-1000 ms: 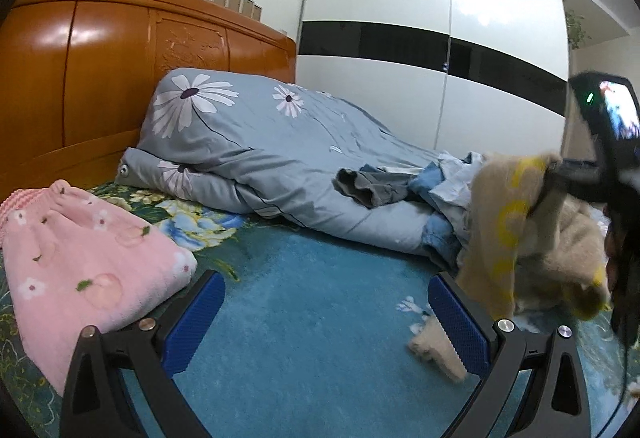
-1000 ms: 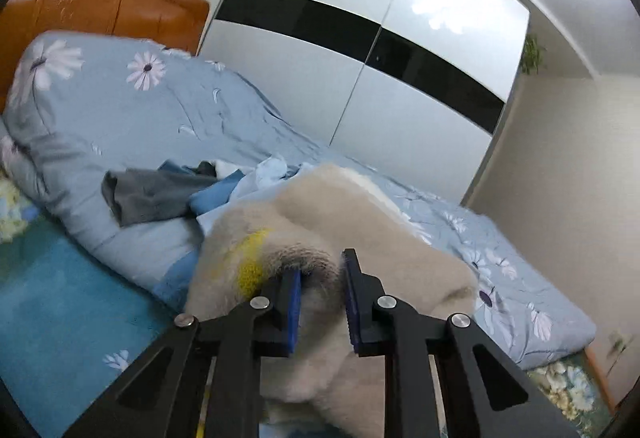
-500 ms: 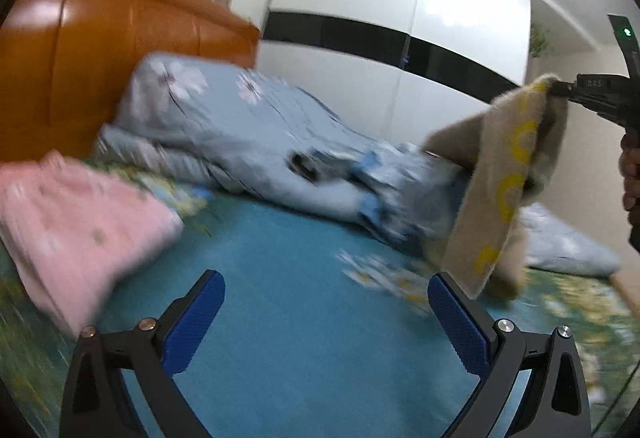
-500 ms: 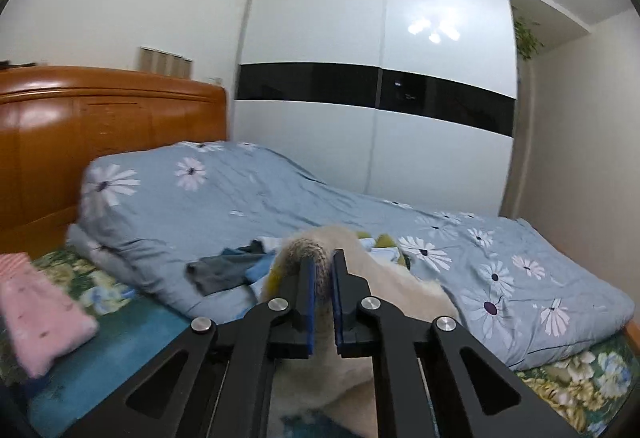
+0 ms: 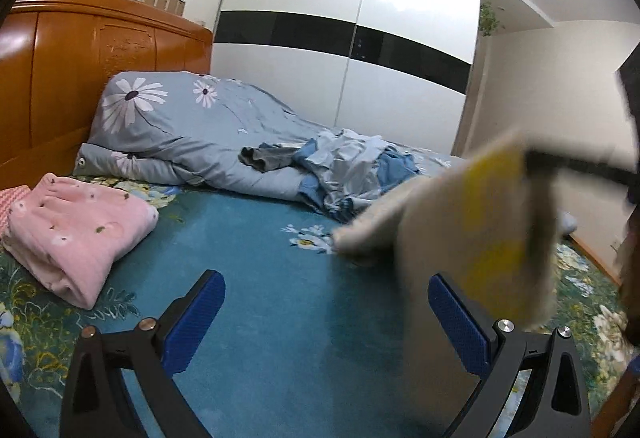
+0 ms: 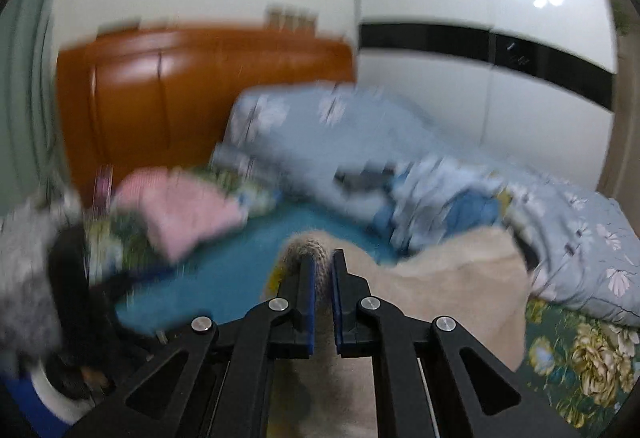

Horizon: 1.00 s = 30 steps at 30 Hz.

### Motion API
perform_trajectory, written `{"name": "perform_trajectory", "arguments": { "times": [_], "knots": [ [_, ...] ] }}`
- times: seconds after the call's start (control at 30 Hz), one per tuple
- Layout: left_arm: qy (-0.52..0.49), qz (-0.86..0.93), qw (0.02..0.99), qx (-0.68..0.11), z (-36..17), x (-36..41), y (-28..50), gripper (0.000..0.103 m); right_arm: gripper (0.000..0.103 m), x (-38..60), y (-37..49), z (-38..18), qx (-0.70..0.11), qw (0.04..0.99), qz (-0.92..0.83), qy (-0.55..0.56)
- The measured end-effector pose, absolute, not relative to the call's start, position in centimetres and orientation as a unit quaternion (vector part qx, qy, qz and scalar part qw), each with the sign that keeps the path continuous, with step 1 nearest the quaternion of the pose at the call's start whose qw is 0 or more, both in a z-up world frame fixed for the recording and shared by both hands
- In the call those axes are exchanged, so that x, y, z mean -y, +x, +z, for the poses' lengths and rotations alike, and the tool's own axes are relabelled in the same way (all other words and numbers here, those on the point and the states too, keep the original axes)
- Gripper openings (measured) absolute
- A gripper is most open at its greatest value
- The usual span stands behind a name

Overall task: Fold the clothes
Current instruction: 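Grasp the sweater sleeve cuff with the left gripper while the right gripper holds the sweater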

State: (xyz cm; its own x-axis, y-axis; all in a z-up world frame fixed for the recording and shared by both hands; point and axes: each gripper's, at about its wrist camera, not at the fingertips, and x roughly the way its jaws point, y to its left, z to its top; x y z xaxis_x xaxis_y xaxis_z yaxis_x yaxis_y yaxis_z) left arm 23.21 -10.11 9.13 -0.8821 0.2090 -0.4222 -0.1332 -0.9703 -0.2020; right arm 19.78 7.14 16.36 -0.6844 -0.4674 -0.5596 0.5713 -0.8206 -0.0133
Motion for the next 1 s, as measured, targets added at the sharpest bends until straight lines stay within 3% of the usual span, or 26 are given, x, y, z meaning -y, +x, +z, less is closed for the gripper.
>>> {"name": "perform_trajectory", "arguments": {
  "times": [0.2,0.4,0.47,0.53,0.7,0.87,1.0],
  "knots": [
    [-0.265,0.958,0.100,0.042,6.8,8.3,22.8,0.103,0.010,-4.5,18.6,10.9,-0.099,0.312,-0.874,0.358],
    [-0.301,0.950,0.088,-0.001,3.4,7.3,20.5,0.103,0.013,-7.8,19.1,11.4,-0.060,0.344,-0.861,0.371],
    [-0.306,0.948,0.082,-0.009,2.8,7.1,19.7,0.103,0.019,-9.5,19.7,11.8,-0.044,0.353,-0.862,0.361],
    [-0.308,0.948,0.083,-0.015,2.5,6.9,18.9,0.103,0.033,-12.1,20.4,12.1,-0.026,0.345,-0.872,0.347],
    [-0.299,0.949,0.084,-0.057,2.1,5.3,18.6,0.103,0.037,-21.3,20.8,10.5,0.036,0.249,-0.906,0.342],
    [-0.285,0.950,0.082,-0.096,2.0,3.9,19.1,0.096,0.037,-31.0,20.4,4.1,0.142,0.105,-0.901,0.396],
    [-0.282,0.951,0.078,-0.097,2.3,4.0,19.1,0.093,0.037,-35.6,20.2,0.0,0.259,0.081,-0.874,0.404]
  ]
}}
